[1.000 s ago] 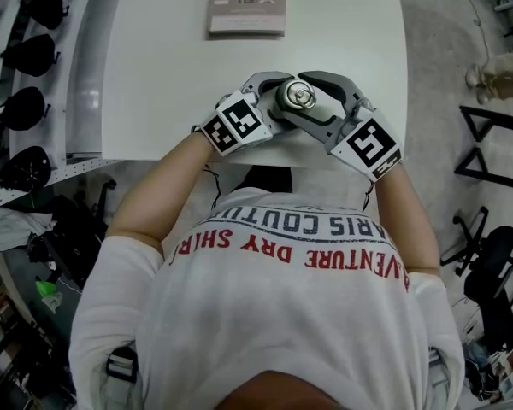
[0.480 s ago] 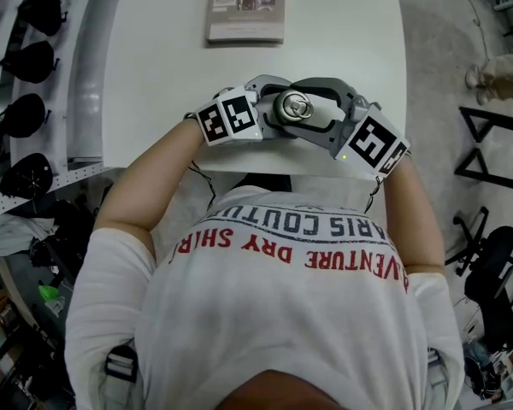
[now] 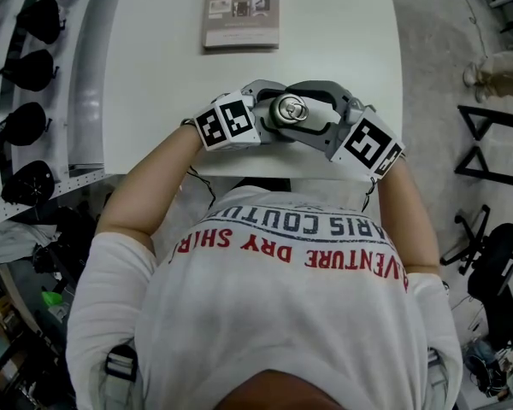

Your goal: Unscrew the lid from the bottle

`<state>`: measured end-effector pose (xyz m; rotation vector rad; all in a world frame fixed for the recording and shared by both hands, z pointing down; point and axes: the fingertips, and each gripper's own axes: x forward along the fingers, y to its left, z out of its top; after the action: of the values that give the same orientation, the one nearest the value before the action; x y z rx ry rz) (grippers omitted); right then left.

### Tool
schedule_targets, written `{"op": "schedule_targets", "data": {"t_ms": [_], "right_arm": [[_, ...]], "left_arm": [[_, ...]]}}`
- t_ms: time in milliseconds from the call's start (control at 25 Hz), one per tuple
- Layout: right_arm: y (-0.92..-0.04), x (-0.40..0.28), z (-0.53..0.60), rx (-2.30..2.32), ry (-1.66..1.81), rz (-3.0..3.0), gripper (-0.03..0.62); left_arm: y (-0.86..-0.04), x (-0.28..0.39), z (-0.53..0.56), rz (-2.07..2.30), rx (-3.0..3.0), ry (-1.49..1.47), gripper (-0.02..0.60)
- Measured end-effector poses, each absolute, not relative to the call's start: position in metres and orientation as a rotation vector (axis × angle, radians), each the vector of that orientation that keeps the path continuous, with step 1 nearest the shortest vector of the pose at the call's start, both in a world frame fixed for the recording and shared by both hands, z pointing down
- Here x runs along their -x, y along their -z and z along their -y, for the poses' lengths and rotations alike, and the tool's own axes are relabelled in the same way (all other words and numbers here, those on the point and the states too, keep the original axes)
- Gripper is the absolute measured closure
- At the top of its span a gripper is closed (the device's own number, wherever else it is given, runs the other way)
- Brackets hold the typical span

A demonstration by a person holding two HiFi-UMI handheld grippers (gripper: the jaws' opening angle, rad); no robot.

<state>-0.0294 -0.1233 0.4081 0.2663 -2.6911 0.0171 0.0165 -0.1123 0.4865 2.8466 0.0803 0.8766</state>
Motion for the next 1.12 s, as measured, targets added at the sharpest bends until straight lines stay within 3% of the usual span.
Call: {"op": "schedule_targets", "data": {"t_ms": [1120], "right_arm": [[-0.318,-0.027,0.12,-0.793,-0.106,2.862,0.33]], "left_arm": [[-0.441,0.001,0.117,0.31,-2.866,-0.725,0.189]]}}
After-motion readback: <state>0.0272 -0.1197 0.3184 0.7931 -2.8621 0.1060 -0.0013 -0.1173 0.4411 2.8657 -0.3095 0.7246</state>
